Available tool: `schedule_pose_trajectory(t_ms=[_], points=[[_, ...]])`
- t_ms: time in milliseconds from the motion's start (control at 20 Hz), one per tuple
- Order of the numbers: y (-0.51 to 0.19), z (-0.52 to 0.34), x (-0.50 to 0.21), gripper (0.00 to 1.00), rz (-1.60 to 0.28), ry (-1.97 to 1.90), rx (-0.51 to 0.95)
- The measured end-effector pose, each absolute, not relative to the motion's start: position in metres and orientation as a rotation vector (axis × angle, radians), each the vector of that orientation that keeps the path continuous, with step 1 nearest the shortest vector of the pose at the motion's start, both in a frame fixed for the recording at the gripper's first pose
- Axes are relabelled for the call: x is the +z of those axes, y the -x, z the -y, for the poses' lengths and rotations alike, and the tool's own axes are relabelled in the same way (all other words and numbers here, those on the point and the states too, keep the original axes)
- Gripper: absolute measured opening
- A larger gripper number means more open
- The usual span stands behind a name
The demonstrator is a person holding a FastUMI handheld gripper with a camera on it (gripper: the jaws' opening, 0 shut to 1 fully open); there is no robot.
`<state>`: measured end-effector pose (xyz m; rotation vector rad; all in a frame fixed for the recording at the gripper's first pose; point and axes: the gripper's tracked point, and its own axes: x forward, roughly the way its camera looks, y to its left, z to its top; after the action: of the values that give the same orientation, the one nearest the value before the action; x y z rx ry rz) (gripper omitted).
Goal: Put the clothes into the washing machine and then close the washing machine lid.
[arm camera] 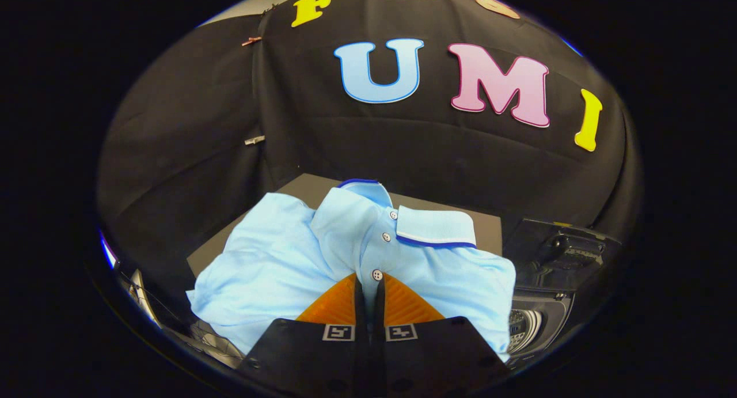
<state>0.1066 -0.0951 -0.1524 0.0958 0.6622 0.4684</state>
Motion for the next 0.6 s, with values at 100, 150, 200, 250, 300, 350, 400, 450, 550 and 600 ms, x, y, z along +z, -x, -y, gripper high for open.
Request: schedule_pose_trajectory(t_ms=[100,150,200,250,300,350,400,450,550,600], points=[[-0.106,0.124,-0.151,0.05,-0.690,-0.163,0.463],[-0.106,0.136,-0.151,0.05,-0.704,-0.199,0.469],[-0.108,0.151,-0.150,0.05,-0.704,-0.215,0.478],[-0.111,0.169,-0.148,0.05,-0.691,-0.209,0.483],[-0.114,0.189,-0.148,0.05,-0.672,-0.192,0.481],[-0.114,0.209,-0.149,0.05,-0.657,-0.184,0.483],[-0.112,0.226,-0.153,0.05,-0.652,-0.183,0.486],[-0.109,0.245,-0.158,0.05,-0.654,-0.183,0.478],[-0.106,0.280,-0.168,0.05,-0.663,-0.209,0.454],[-0.106,0.297,-0.172,0.05,-0.665,-0.215,0.437]])
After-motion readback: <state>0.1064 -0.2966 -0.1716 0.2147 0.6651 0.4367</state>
